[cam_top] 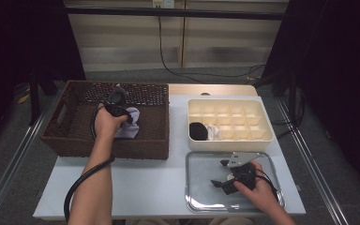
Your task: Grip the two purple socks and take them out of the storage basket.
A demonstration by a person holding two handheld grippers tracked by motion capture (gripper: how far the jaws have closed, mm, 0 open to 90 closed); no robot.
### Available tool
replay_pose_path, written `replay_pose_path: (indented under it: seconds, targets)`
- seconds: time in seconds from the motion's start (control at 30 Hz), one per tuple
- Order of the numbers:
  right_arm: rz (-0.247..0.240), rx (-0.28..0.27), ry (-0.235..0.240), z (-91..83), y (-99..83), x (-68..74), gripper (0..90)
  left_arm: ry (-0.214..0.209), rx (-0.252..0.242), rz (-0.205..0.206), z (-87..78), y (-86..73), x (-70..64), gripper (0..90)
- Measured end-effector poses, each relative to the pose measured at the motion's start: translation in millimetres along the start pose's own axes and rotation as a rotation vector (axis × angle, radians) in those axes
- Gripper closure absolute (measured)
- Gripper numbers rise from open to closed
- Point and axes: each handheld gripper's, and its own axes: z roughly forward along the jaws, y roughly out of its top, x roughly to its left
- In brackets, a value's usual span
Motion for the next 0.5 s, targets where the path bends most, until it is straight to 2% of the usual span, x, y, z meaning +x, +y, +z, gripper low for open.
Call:
replay_pose_path:
  seconds: [0.13, 0.37, 0.5]
  targets:
    - [0.000, 0.000, 0.000, 0.0, 0.0, 0.1, 16.6, -0.005, -0.001, -0.002, 3.4, 0.1, -0.7, 67.6]
    - [0.002, 0.000, 0.000, -0.1, -0.1, 0.1, 16.5, -0.013, 0.011, -0.010, 4.7, 1.5, -1.8, 73.3]
    - [0.002, 0.000, 0.000, -0.1, -0.1, 0.1, 16.5, -0.011, -0.014, -0.007, -0.8, 3.9, -2.7, 74.8]
